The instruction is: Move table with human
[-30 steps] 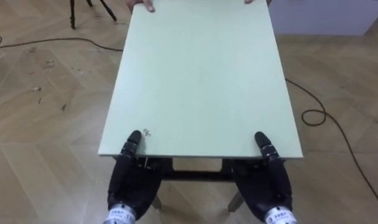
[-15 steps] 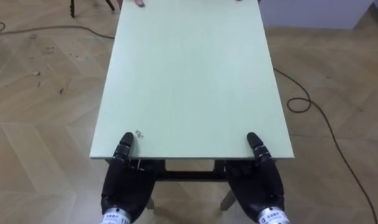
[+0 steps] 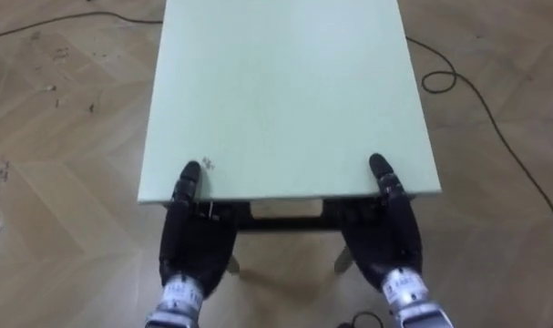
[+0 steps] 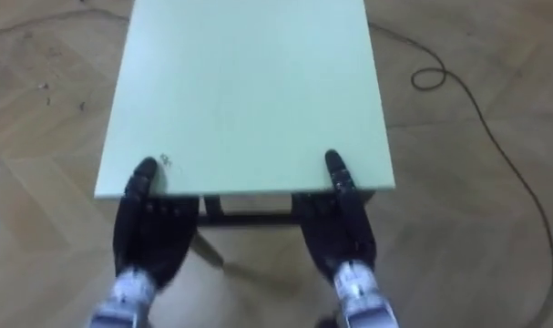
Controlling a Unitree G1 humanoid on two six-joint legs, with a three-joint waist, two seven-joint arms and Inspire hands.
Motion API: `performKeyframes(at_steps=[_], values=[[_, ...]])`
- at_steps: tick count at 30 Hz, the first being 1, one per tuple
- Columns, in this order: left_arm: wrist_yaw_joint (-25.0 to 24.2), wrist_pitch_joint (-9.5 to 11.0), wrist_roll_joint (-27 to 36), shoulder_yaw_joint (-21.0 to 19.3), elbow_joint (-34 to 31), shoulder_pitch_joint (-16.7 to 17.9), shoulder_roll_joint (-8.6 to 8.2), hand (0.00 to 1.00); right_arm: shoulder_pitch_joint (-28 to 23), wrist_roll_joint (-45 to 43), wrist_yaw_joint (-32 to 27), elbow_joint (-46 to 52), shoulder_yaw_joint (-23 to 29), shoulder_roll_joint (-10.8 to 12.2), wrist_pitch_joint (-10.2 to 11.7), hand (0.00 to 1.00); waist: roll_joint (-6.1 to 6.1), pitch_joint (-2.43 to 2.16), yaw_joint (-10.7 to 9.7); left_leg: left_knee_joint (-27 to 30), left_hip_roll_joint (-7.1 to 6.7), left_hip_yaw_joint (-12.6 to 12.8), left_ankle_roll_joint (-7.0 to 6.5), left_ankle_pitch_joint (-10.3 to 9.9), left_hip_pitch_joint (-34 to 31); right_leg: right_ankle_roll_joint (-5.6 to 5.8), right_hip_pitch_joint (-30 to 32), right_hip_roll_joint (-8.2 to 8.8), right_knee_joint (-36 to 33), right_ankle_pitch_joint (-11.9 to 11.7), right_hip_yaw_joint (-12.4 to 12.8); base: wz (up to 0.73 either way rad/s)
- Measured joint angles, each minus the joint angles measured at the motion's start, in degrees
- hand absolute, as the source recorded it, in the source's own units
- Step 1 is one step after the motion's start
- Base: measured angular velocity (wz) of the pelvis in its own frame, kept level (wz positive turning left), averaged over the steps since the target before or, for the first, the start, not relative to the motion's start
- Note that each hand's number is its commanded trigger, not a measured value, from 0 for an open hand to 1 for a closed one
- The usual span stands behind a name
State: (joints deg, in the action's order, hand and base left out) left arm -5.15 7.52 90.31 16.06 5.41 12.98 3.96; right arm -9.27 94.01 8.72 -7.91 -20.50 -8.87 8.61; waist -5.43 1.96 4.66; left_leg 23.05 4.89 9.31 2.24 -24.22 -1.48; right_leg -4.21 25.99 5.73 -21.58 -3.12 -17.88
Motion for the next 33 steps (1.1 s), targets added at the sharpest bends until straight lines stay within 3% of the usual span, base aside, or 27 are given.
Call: performKeyframes(at_steps=[1,3,4,6,7,8,9,10,11,12,15,17,19,22,26,31,33], values=[[0.00,-0.01,0.12,0.04,0.33,0.01,-0.01,1.00,-0.12,0.00,0.00,-0.07,-0.02,-0.02,-0.07,1.00,0.21,0.00,-0.05,-0.32,-0.96,0.00,-0.54,0.26,-0.07,0.28,0.16,0.51,0.08,-0.65,0.66,-0.07],[-0.25,-0.56,0.16,0.10,2.68,-0.24,-0.51,1.00,-0.36,-0.83,0.01,-1.40,0.23,-0.01,-0.96,1.00,0.41,-0.05,-0.58,-1.31,-4.24,0.22,-3.00,1.61,-0.24,1.37,-0.12,3.05,1.64,-3.46,1.79,0.06],[-0.42,-0.85,0.16,0.08,3.20,-0.51,-0.52,1.00,-0.36,-1.13,0.01,-1.56,0.54,-0.02,-1.17,1.00,0.58,-0.04,-0.85,-1.42,-4.97,0.46,-3.59,1.93,-0.54,1.69,-0.10,3.48,2.45,-4.45,2.02,0.07],[-1.05,-1.28,0.16,-0.25,4.86,-1.03,-0.54,1.00,-0.38,-1.44,0.01,-2.31,1.46,0.06,-2.41,1.00,1.61,-0.29,-1.05,-1.04,-7.13,1.92,-5.46,2.97,-1.85,2.57,-0.24,4.83,6.06,-8.87,3.67,-0.06],[-1.15,-1.31,0.16,-0.38,5.02,-0.98,-0.54,1.00,-0.39,-1.45,0.01,-2.43,1.57,0.02,-2.68,1.00,1.89,-0.26,-1.02,-0.90,-7.63,2.28,-5.82,3.17,-2.10,2.85,-0.51,5.14,7.07,-10.13,3.78,-0.07],[-1.16,-1.34,0.10,-0.44,5.17,-0.95,-0.51,1.00,-0.49,-1.59,0.00,-2.63,1.65,0.02,-3.50,1.00,2.34,-0.23,-1.38,-0.38,-8.14,2.47,-6.53,3.56,-2.90,3.86,-0.73,5.41,8.88,-12.94,4.53,0.05],[-1.17,-1.32,0.09,-0.29,5.34,-0.85,-0.40,1.00,-1.02,-1.59,0.01,-2.64,1.65,0.11,-3.81,1.00,2.74,-0.22,-1.53,-0.27,-8.31,2.88,-7.19,3.93,-3.39,6.20,-0.83,5.71,9.53,-15.12,5.70,0.17],[-1.18,-1.33,0.08,-0.21,5.40,-0.66,-0.36,1.00,-1.40,-1.59,0.01,-2.64,1.84,0.14,-3.79,1.00,2.75,-0.24,-1.56,-0.14,-8.03,3.13,-7.45,4.10,-3.61,6.68,-0.99,5.76,8.74,-14.92,6.20,0.39],[-1.27,-1.46,0.05,-0.07,5.70,-0.36,-0.26,1.00,-2.41,-1.59,0.12,-2.61,2.47,0.09,-3.89,1.00,2.71,-0.26,-2.66,-0.10,-6.78,4.04,-7.47,4.63,-3.75,6.76,-1.15,5.87,2.93,-9.30,6.61,0.70],[-1.34,-1.62,0.06,0.45,5.71,-0.34,0.19,1.00,-3.37,-1.59,0.54,-2.51,2.78,0.26,-3.95,1.00,2.95,-0.29,-3.88,-0.25,-5.60,5.02,-7.28,5.31,-3.99,7.18,-1.62,6.24,-4.70,-1.85,6.69,0.77],[-1.33,-2.15,0.03,0.96,5.47,0.53,0.69,1.00,-4.51,-1.51,0.83,-2.34,3.32,0.24,-4.28,1.00,3.49,-0.51,-4.39,-0.40,-4.82,5.93,-7.13,5.99,-4.13,7.68,-5.07,5.90,-14.30,8.83,8.04,0.34],[-1.33,-2.12,-0.06,0.91,4.62,1.72,0.67,1.00,-4.61,-1.57,0.82,-2.32,3.00,0.18,-4.28,1.00,3.94,-0.58,-4.12,-0.55,-5.01,6.08,-6.96,6.15,-4.10,8.43,-6.37,5.30,-12.59,10.01,8.62,-0.10],[-1.34,-1.99,-0.06,0.93,3.83,2.85,0.71,1.00,-4.59,-1.56,0.82,-2.32,2.45,0.07,-4.31,1.00,4.40,-0.87,-3.89,-2.29,-5.20,6.11,-6.64,6.96,-3.51,8.39,-7.93,4.55,-8.67,10.02,8.37,-0.15],[-1.34,-1.55,-0.06,1.01,2.71,4.07,1.23,1.00,-4.84,-1.28,0.82,-2.31,1.49,-0.21,-4.06,1.00,5.09,-0.89,-2.97,-5.29,-5.25,6.15,-6.14,8.34,-1.73,7.67,-10.89,3.44,-2.93,9.55,8.02,-0.10],[-1.34,-0.36,-1.00,0.27,-0.29,7.87,2.45,1.00,-6.16,-1.15,0.96,-2.29,-0.97,0.45,-3.43,1.00,5.90,-0.99,-2.58,-9.36,-4.33,6.13,-5.37,9.81,0.78,6.80,-14.26,1.25,2.76,7.57,7.70,-0.07],[-1.34,-0.09,-2.26,-0.04,-0.82,8.19,2.34,1.00,-6.83,-1.00,2.26,-2.29,-1.90,0.83,-2.11,1.00,6.28,-0.95,-2.48,-10.92,-3.82,4.38,-4.97,10.63,1.01,6.67,-16.28,0.69,6.00,6.89,5.29,0.19],[-1.34,-0.08,-2.30,-0.08,-1.00,8.31,2.47,1.00,-6.83,-0.84,2.73,-2.29,-2.70,0.67,-1.20,1.00,6.39,-0.92,-1.28,-11.32,-3.57,4.03,-4.73,10.78,1.14,6.51,-16.72,0.25,6.99,6.76,5.02,0.04]])
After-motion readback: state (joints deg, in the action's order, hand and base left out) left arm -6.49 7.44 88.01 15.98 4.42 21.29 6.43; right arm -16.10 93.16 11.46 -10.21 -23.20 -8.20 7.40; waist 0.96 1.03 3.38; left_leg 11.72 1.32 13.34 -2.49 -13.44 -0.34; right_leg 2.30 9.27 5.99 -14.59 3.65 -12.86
